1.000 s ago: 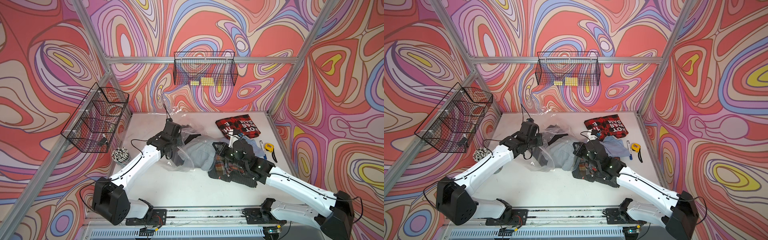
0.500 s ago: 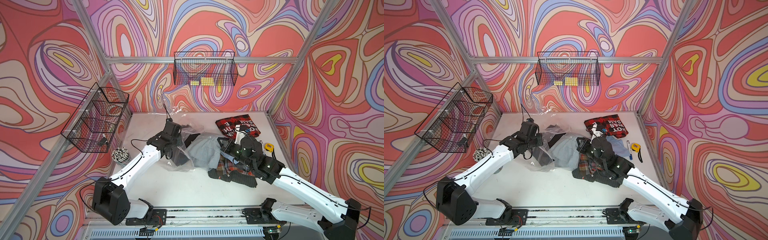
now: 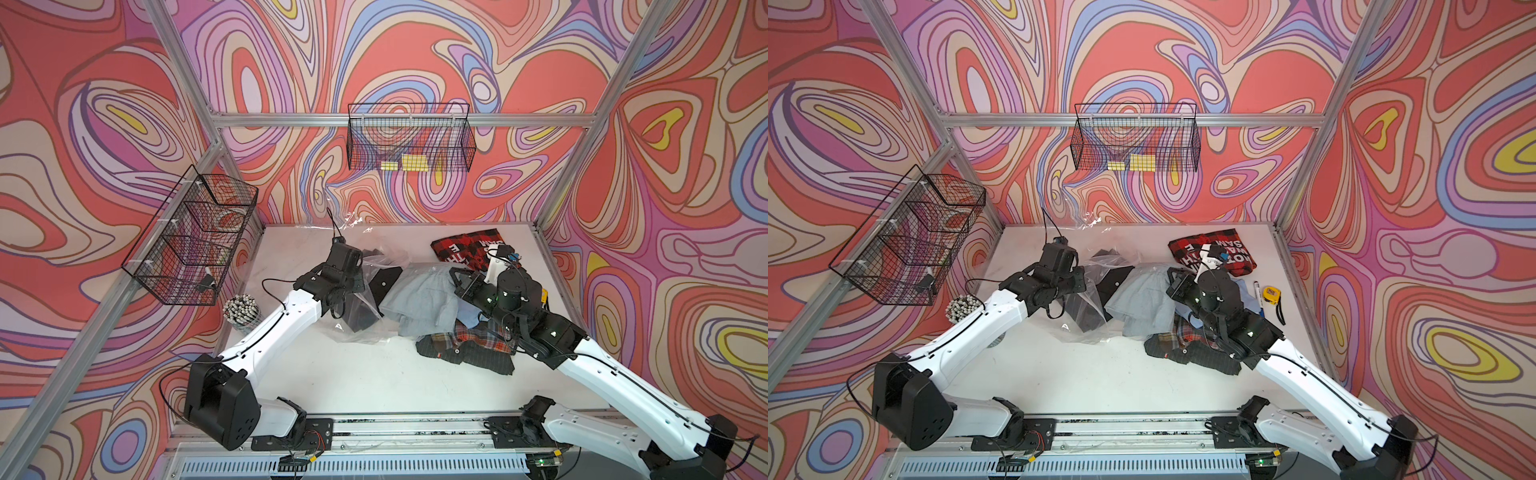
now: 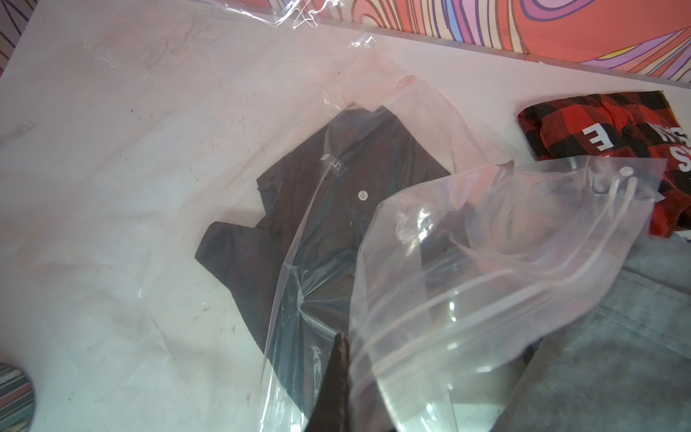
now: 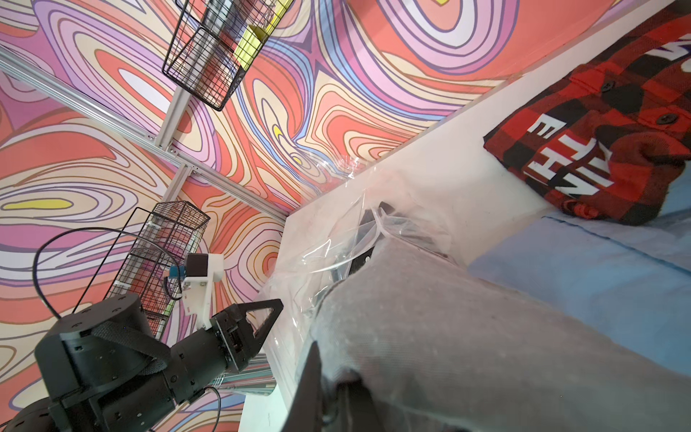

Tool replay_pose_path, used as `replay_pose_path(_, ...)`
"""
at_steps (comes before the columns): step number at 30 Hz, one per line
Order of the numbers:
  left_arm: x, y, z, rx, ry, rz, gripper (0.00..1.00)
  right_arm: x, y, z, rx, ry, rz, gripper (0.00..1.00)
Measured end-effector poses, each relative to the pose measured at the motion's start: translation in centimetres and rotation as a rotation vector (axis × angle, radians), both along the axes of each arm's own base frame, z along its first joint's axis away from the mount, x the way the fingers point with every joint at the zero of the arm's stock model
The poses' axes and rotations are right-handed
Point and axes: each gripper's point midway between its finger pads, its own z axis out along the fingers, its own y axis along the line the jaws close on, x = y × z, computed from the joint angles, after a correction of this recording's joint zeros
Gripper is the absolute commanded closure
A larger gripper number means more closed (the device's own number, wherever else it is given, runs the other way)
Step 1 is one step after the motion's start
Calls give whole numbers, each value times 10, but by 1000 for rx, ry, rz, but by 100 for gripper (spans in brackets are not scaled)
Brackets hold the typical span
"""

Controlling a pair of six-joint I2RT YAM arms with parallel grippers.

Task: Take the shirt out of the vacuum bag
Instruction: Take out the shirt from the vacuum bag, then place the shirt at the center of the board.

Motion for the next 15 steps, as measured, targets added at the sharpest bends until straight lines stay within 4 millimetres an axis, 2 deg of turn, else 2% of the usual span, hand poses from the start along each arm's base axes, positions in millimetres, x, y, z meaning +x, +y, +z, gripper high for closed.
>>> replay_pose_path(5, 0, 0, 0, 0, 0, 0, 100, 10, -8, 13, -13, -10, -24, 100)
replay_pose_path(11, 0, 0, 0, -2, 1, -2, 100, 21, -27, 43, 5, -60, -69, 100)
replay_pose_path(15, 0, -1, 0, -2, 1, -2, 100, 23, -33, 62, 7, -92, -77, 100)
